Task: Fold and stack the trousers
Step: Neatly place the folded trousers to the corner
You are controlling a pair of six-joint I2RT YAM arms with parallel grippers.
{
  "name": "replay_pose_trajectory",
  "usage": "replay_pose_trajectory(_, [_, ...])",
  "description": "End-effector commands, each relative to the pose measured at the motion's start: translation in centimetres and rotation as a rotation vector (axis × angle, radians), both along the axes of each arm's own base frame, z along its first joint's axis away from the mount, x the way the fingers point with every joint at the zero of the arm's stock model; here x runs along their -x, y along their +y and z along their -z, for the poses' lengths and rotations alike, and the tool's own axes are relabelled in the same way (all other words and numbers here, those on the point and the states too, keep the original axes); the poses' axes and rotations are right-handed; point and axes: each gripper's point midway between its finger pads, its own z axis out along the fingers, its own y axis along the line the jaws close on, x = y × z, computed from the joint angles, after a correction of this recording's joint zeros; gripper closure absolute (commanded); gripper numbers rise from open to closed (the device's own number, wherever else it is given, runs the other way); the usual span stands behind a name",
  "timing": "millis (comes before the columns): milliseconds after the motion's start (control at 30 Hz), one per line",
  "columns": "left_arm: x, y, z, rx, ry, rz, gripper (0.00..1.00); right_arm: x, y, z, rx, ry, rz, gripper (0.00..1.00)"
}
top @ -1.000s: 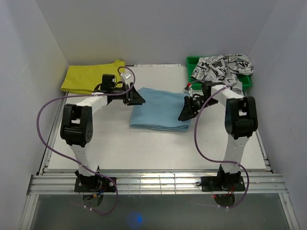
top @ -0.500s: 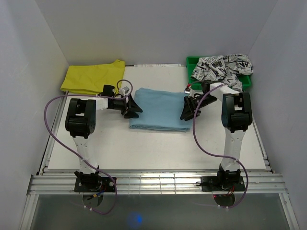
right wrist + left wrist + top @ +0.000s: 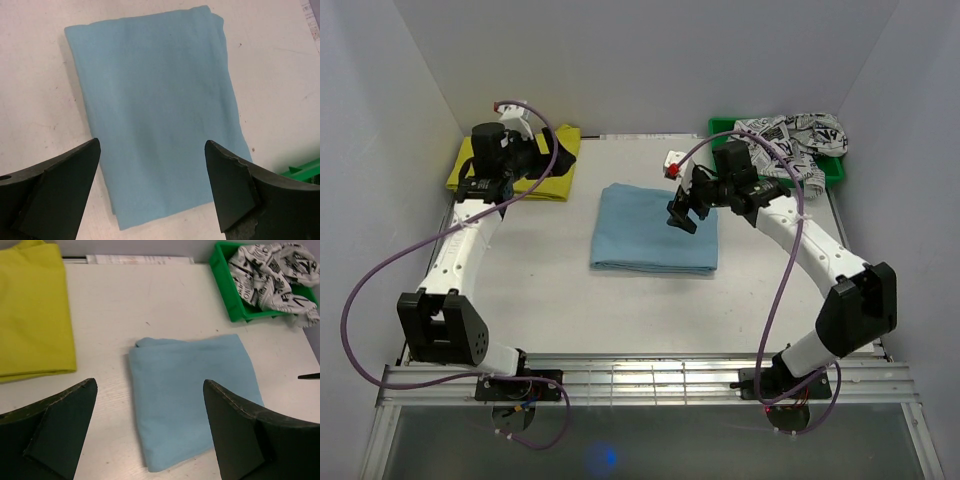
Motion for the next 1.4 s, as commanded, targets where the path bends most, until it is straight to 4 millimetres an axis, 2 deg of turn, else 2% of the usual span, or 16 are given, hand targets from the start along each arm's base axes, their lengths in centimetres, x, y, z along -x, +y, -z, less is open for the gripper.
replay_pose_trajectory(0, [-0.1,5.2,2.0,-0.056,0.087,-0.218,0.02,-2.5,1.9,1.6,-0.034,-0.055,-0.023,0.1])
replay_pose_trajectory(33, [0.6,4.8,2.3,-0.009,0.131,-0.17,0.02,-1.8,3.5,1.8,-0.039,-0.04,-0.055,0.1])
replay_pose_trajectory(100, [2.0,7.3,2.7,0.176,0.185,-0.161,0.02,-1.4,5.6,3.3,-0.032,0.001,-0.111,0.1])
replay_pose_trajectory(167, [3.4,7.1,2.7,0.316,0.21,-0.108,0.02,-2.1,7.9,5.4,0.073,-0.057,-0.023,0.1])
replay_pose_trajectory(233, [4.3,7.7,4.4,0.355,0.275,-0.14,0.02,-1.4,10.2,7.6,0.17,-0.128,-0.044,0.1])
replay_pose_trajectory(367, [5.3,7.4,6.5,0.374,0.337,-0.152,0.02,0.3,12.7,9.8,0.162,-0.189,-0.099,0.05])
replay_pose_trajectory(467, [6.2,7.0,8.5,0.401,0.412,-0.163,0.02,1.1,13.5,12.5,0.216,-0.23,-0.127,0.0])
replay_pose_trajectory(567, [7.2,6.5,10.3,0.459,0.477,-0.181,0.02,1.2,14.3,14.2,0.243,-0.251,-0.143,0.09])
replay_pose_trajectory(833, [7.9,6.4,12.5,0.508,0.52,-0.243,0.02,1.7,14.3,19.3,0.328,-0.246,-0.161,0.14])
replay_pose_trajectory(967, [7.9,6.6,13.8,0.528,0.573,-0.288,0.02,2.3,14.0,20.4,0.341,-0.24,-0.177,0.16])
replay_pose_trajectory(1033, [8.1,6.3,14.8,0.551,0.627,-0.3,0.02,2.7,13.7,21.2,0.347,-0.248,-0.187,0.29])
replay_pose_trajectory(1067, [8.2,6.3,15.0,0.554,0.633,-0.302,0.02,2.6,13.9,21.1,0.338,-0.256,-0.184,0.29])
replay_pose_trajectory(1167, [8.7,5.8,15.6,0.524,0.625,-0.309,0.02,2.3,14.4,20.6,0.323,-0.245,-0.175,0.62])
replay_pose_trajectory(1200, [9.1,5.2,15.7,0.514,0.628,-0.297,0.02,2.4,14.7,20.3,0.312,-0.225,-0.169,0.85])
replay_pose_trajectory(1233, [9.3,4.9,15.9,0.51,0.63,-0.293,0.02,2.4,15.2,19.3,0.293,-0.211,-0.173,0.92])
replay_pose_trajectory(1367, [10.4,1.9,16.5,0.507,0.633,-0.243,0.02,2.1,16.7,16.8,0.213,-0.132,-0.146,0.92])
